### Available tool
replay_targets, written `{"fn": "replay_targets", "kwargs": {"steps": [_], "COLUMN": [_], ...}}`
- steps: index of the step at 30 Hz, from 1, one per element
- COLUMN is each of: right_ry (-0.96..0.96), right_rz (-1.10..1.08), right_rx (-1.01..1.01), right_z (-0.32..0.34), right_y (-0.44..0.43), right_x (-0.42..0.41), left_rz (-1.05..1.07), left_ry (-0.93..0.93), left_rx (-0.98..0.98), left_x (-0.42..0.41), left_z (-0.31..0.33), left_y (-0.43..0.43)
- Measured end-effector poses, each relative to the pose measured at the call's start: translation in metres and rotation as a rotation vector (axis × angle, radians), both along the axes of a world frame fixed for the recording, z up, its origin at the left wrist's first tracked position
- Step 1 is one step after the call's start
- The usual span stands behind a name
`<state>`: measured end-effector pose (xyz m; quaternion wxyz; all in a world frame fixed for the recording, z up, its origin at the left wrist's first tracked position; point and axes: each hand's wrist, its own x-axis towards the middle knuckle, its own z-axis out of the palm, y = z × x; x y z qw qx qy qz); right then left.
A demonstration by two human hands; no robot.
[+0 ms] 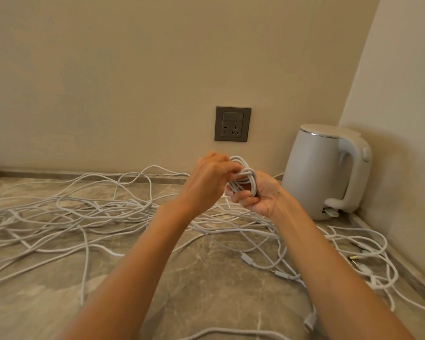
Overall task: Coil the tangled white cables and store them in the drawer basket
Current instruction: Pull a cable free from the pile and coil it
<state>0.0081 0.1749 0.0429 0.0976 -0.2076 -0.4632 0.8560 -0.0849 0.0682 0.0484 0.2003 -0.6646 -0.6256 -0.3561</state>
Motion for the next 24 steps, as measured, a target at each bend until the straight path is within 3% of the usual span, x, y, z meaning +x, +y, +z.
{"fn": "replay_targets", "kwargs": {"steps": [14, 24], "right_ry": [-0.027, 0.049], "right_rz": [0.015, -0.071], "right_rx": [0.031, 0.083], "right_z": [-0.002, 0.004], "right_y": [0.002, 0.001], "right_x": [0.003, 0.003], "left_rz": [-0.090, -0.089], "left_ry": [-0.047, -0.140], "left_rx": [-0.144, -0.058], "left_x": [-0.001, 0.001], "left_z": [0.000, -0.009], "left_y": [0.003, 0.008]}}
